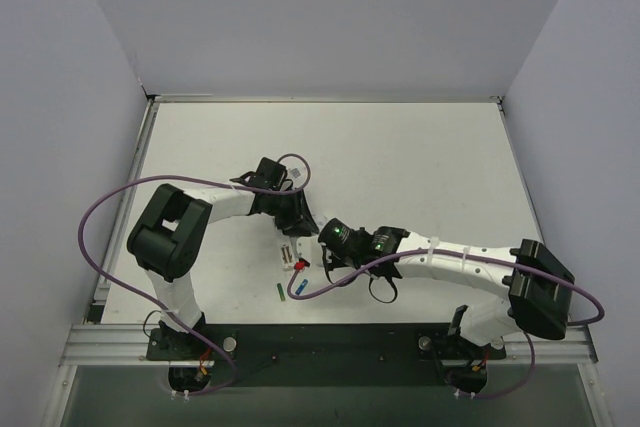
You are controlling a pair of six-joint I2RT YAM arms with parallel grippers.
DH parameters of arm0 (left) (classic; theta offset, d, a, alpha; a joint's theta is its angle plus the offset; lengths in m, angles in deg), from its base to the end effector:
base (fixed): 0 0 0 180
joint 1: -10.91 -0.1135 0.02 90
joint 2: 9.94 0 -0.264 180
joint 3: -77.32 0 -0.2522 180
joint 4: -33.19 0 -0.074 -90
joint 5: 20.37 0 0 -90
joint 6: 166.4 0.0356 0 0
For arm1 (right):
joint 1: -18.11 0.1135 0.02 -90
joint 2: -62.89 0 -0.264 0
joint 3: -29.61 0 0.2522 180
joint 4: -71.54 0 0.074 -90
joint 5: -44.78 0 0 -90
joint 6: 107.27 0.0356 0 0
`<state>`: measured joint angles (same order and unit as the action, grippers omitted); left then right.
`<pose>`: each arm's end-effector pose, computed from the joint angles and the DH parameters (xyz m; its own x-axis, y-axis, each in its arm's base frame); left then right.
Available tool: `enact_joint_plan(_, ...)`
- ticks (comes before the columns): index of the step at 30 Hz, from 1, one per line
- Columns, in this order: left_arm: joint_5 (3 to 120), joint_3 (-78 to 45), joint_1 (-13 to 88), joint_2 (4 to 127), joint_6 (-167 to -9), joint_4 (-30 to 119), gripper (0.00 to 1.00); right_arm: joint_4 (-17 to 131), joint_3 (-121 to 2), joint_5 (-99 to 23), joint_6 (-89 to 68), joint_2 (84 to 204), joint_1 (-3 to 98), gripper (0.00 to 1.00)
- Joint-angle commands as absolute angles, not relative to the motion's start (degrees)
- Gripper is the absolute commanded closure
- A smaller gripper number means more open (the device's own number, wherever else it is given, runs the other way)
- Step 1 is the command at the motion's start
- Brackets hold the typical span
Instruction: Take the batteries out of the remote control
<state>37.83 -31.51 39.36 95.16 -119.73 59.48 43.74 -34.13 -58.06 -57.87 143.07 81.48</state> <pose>0.2986 -0.1831 0.1371 -0.9908 -0.1264 -0.0474 -0.0617 0.7366 -0.6735 0.1392 0.2599 0.2264 0.2833 -0.8505 -0.4431 -0.8111 0.0340 -0.5839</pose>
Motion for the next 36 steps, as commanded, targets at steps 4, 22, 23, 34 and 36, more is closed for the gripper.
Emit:
enact_joint_plan(4, 36.5, -31.3, 39.2, 95.3, -120.1, 57.7, 0.57, 40.1, -37.7, -63.9, -58.8, 144.9, 83.1, 1.0)
enact_joint_plan(22, 37.1, -32.8, 39.2, 94.7, -121.0, 58.2, 0.57, 37.4, -40.9, -68.2, -60.7, 150.5, 87.5, 1.0)
enact_joint_plan(23, 37.1, -32.9, 39.2, 94.6, -121.0, 58.2, 0.57, 37.3, -41.2, -68.2, -60.7, 150.8, 87.8, 1.0)
enact_joint_plan(34, 36.9, -34.3, 39.2, 94.6, -121.7, 57.0, 0.57, 33.2, -43.4, -73.3, -61.7, 156.5, 91.5, 1.0)
enact_joint_plan(36, 36.6, -34.7, 39.2, 94.6, -121.9, 56.7, 0.57, 32.9, -44.3, -73.5, -62.7, 157.2, 92.7, 1.0)
